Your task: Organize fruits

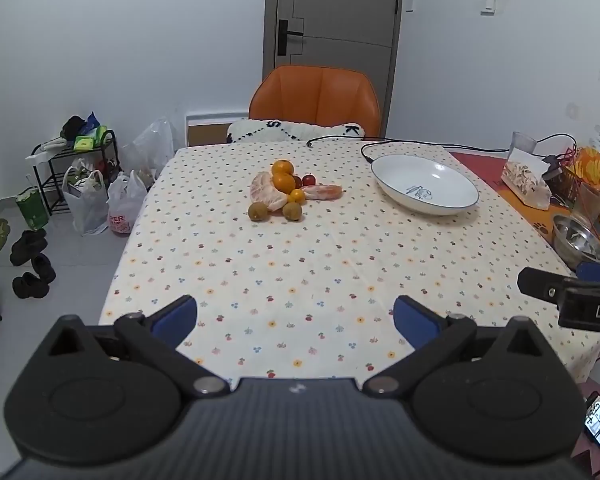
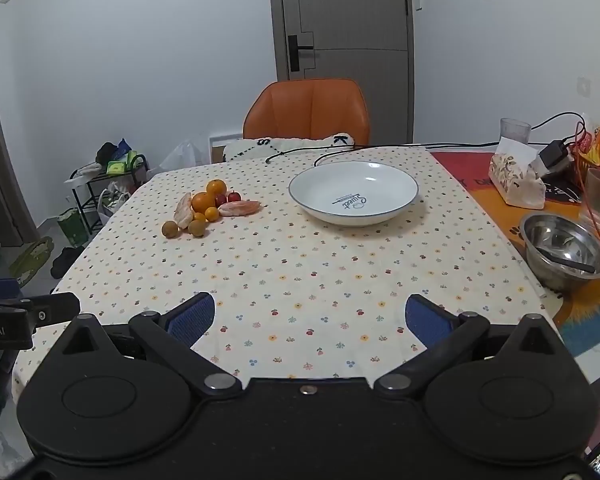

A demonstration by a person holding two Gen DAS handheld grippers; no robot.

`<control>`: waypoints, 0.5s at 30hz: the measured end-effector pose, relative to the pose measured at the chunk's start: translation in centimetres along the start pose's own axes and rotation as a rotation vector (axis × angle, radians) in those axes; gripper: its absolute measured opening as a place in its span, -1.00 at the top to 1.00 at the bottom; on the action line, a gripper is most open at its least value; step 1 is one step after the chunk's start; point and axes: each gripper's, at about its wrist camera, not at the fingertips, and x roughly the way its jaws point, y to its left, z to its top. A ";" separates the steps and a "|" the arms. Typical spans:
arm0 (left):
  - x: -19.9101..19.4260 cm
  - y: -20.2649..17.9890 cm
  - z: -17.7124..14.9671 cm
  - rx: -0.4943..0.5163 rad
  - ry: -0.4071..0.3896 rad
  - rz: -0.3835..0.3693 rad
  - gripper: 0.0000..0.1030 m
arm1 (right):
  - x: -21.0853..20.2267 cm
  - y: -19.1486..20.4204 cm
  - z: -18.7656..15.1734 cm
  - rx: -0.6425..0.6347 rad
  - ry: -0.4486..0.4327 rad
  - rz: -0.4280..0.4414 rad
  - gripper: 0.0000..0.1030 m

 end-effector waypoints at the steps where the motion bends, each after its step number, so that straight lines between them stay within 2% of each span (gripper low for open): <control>1: 0.0 0.0 0.0 0.000 -0.001 0.000 -1.00 | 0.0 0.2 0.1 0.001 0.002 -0.005 -1.00; 15: -0.1 0.1 0.4 -0.002 -0.005 -0.001 -1.00 | 0.0 0.2 0.0 -0.004 0.003 -0.003 -1.00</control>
